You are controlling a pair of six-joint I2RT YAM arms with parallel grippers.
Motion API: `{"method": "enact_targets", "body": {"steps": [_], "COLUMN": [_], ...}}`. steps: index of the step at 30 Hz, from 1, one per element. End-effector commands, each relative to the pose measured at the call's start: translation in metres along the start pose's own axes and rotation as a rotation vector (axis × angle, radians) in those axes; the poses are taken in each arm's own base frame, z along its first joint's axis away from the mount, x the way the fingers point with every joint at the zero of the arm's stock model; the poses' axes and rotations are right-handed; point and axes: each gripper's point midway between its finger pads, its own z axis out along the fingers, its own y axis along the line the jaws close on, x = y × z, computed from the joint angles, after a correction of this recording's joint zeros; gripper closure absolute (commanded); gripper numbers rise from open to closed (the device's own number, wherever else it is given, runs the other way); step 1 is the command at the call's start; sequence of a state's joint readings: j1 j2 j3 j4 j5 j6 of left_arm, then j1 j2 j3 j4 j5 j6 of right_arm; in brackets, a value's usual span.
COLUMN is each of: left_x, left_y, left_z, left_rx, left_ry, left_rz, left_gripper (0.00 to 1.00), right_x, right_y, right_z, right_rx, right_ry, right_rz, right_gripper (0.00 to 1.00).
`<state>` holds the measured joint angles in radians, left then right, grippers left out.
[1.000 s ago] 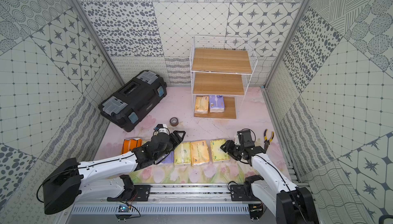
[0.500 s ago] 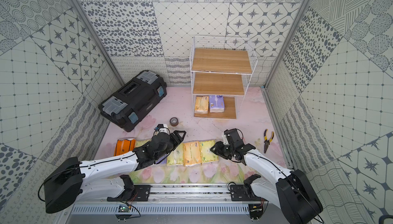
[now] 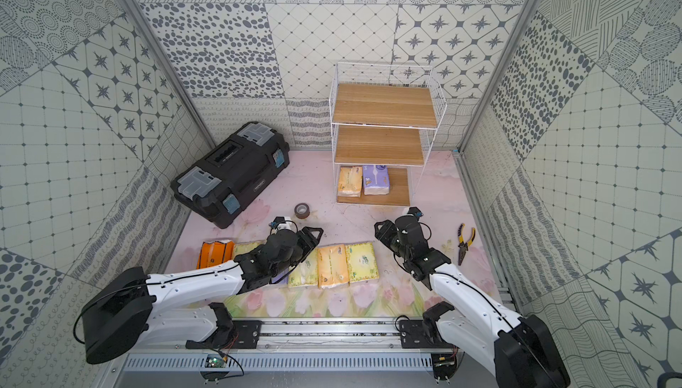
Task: Remove the tissue boxes from the shelf
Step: Move the box of tissues to the center of the board, then pick up a box of tissues from the shelf.
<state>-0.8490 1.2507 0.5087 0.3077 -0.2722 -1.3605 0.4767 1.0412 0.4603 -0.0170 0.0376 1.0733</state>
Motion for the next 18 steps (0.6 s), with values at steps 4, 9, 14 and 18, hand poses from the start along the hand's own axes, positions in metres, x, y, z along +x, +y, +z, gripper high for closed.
{"method": "enact_targets", "body": {"steps": [4, 9, 14, 18], "left_x": [-0.012, -0.019, -0.028, -0.034], "left_y": [-0.007, -0.004, -0.005, -0.009], "left_z": [-0.001, -0.005, -0.011, -0.015], "left_rx": [0.041, 0.048, 0.062, 0.078], "left_ry": [-0.046, -0.062, -0.082, -0.097], "left_rz": [-0.043, -0.055, -0.047, -0.030], "left_gripper": [0.31, 0.31, 0.31, 0.31], "right_x": [-0.027, -0.023, -0.025, -0.028], "right_y": [0.058, 0.074, 0.080, 0.082], "right_z": [0.040, 0.078, 0.112, 0.131], "right_rx": [-0.137, -0.166, -0.178, -0.169], "right_ry": [-0.111, -0.117, -0.158, -0.191], "right_rz": [0.152, 0.231, 0.308, 0.333], "right_gripper": [0.47, 0.49, 0.52, 0.53]}}
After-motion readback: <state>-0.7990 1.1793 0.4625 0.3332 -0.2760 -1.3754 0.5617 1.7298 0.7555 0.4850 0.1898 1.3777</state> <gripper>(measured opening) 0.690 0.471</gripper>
